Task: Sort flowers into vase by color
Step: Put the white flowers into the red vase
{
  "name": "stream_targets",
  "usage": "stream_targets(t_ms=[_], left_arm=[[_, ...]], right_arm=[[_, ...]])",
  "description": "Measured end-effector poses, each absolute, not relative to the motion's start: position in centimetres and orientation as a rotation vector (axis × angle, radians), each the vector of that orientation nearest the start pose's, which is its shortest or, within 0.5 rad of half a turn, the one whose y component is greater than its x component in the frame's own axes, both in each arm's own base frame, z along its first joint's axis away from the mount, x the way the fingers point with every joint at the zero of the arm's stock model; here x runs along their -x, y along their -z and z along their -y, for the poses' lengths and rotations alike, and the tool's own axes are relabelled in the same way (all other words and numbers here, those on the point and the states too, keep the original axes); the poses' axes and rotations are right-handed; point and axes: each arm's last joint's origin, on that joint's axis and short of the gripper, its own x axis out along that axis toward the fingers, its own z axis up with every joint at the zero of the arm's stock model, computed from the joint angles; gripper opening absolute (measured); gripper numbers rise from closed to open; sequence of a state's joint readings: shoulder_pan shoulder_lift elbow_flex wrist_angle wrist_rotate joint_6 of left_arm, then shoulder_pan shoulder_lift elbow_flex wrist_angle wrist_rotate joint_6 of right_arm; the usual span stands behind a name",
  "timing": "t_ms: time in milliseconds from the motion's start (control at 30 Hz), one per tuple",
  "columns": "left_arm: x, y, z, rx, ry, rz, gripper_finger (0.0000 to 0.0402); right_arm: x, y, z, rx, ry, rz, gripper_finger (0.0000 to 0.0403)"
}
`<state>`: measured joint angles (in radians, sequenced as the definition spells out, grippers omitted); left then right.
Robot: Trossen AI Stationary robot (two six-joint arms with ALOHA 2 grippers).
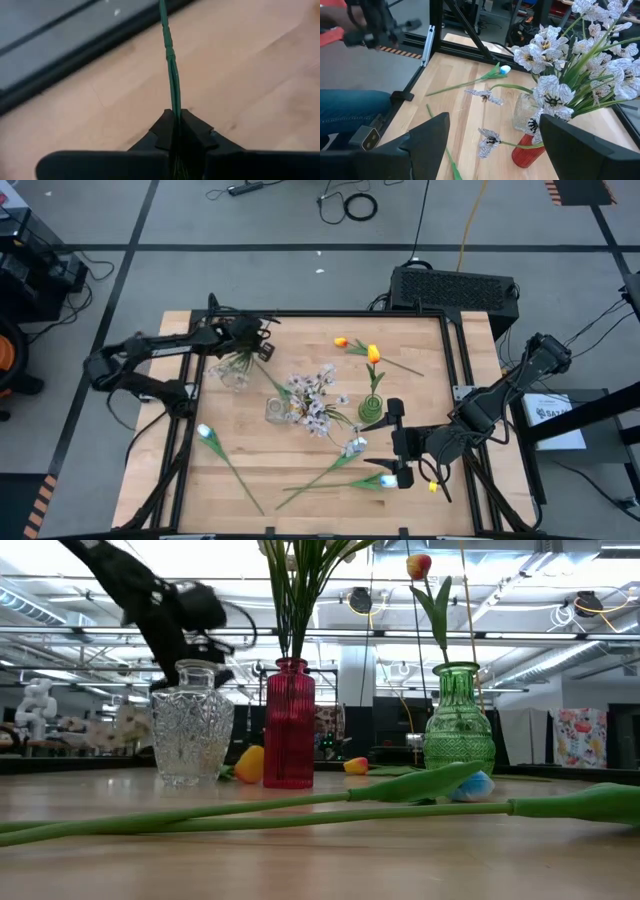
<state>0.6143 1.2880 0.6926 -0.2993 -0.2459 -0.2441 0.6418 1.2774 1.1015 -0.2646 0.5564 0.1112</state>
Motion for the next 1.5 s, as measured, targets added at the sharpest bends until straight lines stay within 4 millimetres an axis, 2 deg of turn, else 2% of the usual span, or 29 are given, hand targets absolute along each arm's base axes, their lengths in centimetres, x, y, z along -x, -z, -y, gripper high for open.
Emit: stream_targets(t_ms=[167,467,633,767,967,1133,1333,1400,1500], left_arm=[[-18.2,-23.4,-12.7,0.286,-0.853,-0.653,0.0026],[-15.6,-31.1,-7.7,-0.019,-0.646,-0.353,0.0026],[-15.0,-34.6,-5.2,-0.196,-0.575,-0.263,0.0026],[-15.2,-36.4,-3.6,-0.338,-0.525,-0.250,0.0026],[-16.2,-38.0,-1.5,-0.571,-0.472,-0.274,0.0026],[-18.0,-38.2,0.6,-0.824,-0.409,-0.312,0.0026],[-21.1,-37.9,3.2,-1.049,-0.455,-0.414,0.0026],[-22.0,-37.8,3.9,-1.070,-0.496,-0.445,0.0026],[-22.7,-38.3,4.8,-1.056,-0.512,-0.426,0.0026]], right_arm=[[-23.3,-33.3,-15.4,0.138,-0.062,-0.367,0.0302],[-23.3,-33.5,-15.1,0.159,0.064,-0.337,0.0302],[-23.3,-33.7,-15.0,0.151,0.093,-0.317,0.0302],[-23.0,-34.3,-15.2,0.098,0.071,-0.280,0.0302],[-22.6,-35.7,-15.8,-0.003,0.035,-0.174,0.0302],[-22.7,-38.4,-15.9,-0.092,0.026,0.051,0.0302],[-24.0,-39.7,-15.1,0.120,0.113,0.181,0.0302],[-25.3,-40.5,-14.7,0.164,0.154,0.159,0.0302],[-27.5,-41.6,-14.3,0.296,0.235,0.029,0.0302]])
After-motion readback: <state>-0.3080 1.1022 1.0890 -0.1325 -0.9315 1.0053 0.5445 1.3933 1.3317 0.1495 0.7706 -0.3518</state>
